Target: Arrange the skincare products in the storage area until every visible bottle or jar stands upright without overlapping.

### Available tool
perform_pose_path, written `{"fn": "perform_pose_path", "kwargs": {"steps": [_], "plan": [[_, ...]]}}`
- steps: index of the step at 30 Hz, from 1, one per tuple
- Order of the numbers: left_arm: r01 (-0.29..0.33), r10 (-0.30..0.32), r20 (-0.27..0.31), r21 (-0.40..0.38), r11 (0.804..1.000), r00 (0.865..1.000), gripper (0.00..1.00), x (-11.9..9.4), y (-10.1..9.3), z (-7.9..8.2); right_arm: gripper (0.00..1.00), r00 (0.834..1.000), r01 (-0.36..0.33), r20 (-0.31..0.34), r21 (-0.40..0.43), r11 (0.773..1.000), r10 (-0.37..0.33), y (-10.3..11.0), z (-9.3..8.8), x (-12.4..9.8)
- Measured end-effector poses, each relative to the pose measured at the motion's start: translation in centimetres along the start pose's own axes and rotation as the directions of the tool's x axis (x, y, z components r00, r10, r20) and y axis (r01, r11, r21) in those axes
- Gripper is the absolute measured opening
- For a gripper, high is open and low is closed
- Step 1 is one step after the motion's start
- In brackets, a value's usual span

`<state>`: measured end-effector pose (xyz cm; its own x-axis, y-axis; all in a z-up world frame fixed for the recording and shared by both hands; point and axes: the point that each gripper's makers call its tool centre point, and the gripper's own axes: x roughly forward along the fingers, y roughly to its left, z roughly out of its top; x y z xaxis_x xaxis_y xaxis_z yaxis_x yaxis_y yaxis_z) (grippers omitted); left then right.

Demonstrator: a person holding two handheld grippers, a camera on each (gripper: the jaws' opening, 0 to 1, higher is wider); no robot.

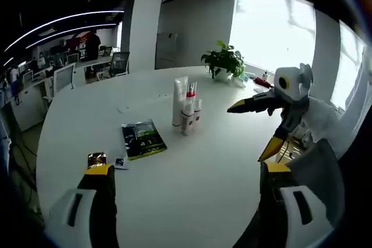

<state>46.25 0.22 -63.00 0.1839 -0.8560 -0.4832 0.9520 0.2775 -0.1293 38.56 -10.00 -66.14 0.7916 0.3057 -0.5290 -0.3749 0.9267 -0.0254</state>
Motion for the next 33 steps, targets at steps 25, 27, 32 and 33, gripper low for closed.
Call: {"fn": "perform_pose_path", "kwargs": {"steps": [25, 27, 32, 33], "plan": [[-0.002, 0.002, 0.009, -0.048, 0.999, 1.0, 0.98, 1.7, 2.4, -1.1, 0.77, 0.997, -0.017, -0.069, 0.011, 1.0, 0.017, -1.4, -1.0, 6.2], [-0.006, 0.006, 0.002, -0.048, 0.999, 1.0, 0.99, 1.8, 2.5, -1.3, 0.77, 0.998, -0.021, -0.066, -0.012, 1.0, 0.02, -1.5, -1.0, 6.5], [-0.007, 0.007, 0.003, -0.068, 0.998, 1.0, 0.98, 2.0, 2.8, -1.9, 0.75, 0.997, -0.043, -0.065, -0.001, 0.999, 0.042, -1.6, -0.9, 7.5], [-0.008, 0.009, 0.005, -0.073, 0.997, 1.0, 0.98, 2.1, 2.9, -2.0, 0.75, 0.997, -0.038, -0.072, -0.019, 0.999, 0.037, -1.8, -1.0, 7.7]]}}
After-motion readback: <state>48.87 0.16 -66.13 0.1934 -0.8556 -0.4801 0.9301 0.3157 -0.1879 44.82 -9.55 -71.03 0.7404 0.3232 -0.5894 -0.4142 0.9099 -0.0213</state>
